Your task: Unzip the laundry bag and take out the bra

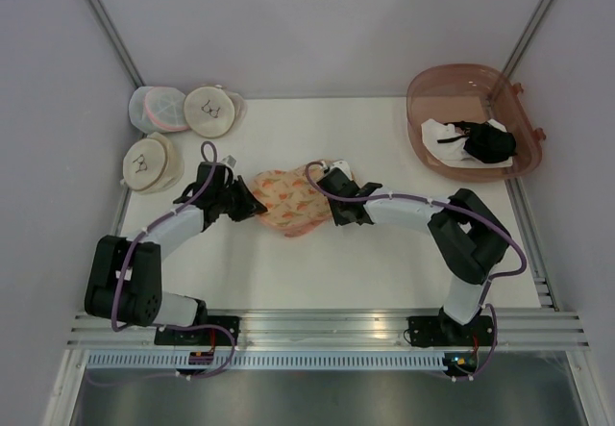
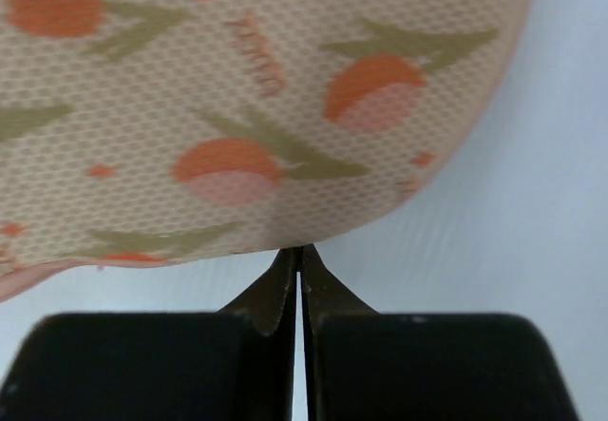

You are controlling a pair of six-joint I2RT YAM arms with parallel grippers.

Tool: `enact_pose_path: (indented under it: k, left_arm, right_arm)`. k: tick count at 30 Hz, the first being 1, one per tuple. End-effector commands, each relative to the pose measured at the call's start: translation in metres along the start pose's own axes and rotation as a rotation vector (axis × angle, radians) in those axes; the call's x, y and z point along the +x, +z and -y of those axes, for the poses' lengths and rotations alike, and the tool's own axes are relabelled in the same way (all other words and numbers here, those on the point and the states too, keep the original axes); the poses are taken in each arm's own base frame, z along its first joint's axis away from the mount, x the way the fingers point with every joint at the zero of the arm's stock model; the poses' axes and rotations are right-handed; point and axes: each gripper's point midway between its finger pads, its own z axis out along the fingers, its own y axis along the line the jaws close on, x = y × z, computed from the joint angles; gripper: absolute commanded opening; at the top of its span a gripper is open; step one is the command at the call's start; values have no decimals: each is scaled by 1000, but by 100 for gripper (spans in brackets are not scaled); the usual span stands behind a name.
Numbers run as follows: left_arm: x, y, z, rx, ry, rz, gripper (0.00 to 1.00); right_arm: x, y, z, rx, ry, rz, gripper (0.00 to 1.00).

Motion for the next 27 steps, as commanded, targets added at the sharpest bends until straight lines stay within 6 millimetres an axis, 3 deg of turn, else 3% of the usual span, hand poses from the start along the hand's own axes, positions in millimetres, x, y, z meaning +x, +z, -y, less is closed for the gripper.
enact_pose_path:
  k: [1, 6, 9, 10, 12, 13, 16, 18, 19, 20, 22, 24, 26, 27]
  left_arm:
    - [-15, -1, -12, -39, 72, 11, 2]
    - [-35, 3, -22, -78, 69, 16, 2]
    - [-48, 13, -17, -70, 87, 7, 2]
    - [-60, 16, -7, -44, 100, 16, 2]
    - [-65, 29, -1, -1, 104, -15, 2]
    - [-78, 30, 17, 60, 118, -13, 2]
    - [-97, 48, 35, 128, 147, -41, 2]
    - [-101, 57, 35, 121, 144, -76, 22]
    - [-114, 66, 34, 94, 136, -65, 38]
    - [-117, 68, 32, 72, 125, -64, 63]
    - [-124, 70, 29, 40, 106, -40, 72]
    - [-124, 67, 19, -22, 63, -12, 73]
    - [-127, 49, 21, -52, 46, 46, 73]
    - [-116, 45, 4, -115, 3, 57, 73]
  right_arm:
    - [-7, -7, 46, 168, -3, 10, 0]
    - [-8, -8, 78, 269, 4, 7, 0]
    - [-12, -10, 90, 312, 7, 9, 0]
    - [-12, -11, 89, 300, 4, 8, 0]
    - [-12, -13, 88, 286, 0, 8, 1]
    - [-13, -16, 87, 276, 3, 16, 0]
    - [-12, -22, 84, 240, 2, 28, 0]
    - [-10, -25, 81, 212, 0, 27, 0]
    - [-11, -28, 80, 201, 7, 35, 0]
    - [-12, -30, 77, 185, 7, 38, 0]
    - [-10, -33, 73, 158, 17, 38, 0]
    - [-10, -35, 69, 141, 17, 43, 0]
    - [-9, -35, 67, 133, 16, 38, 0]
    - [-8, -35, 62, 119, 14, 36, 0]
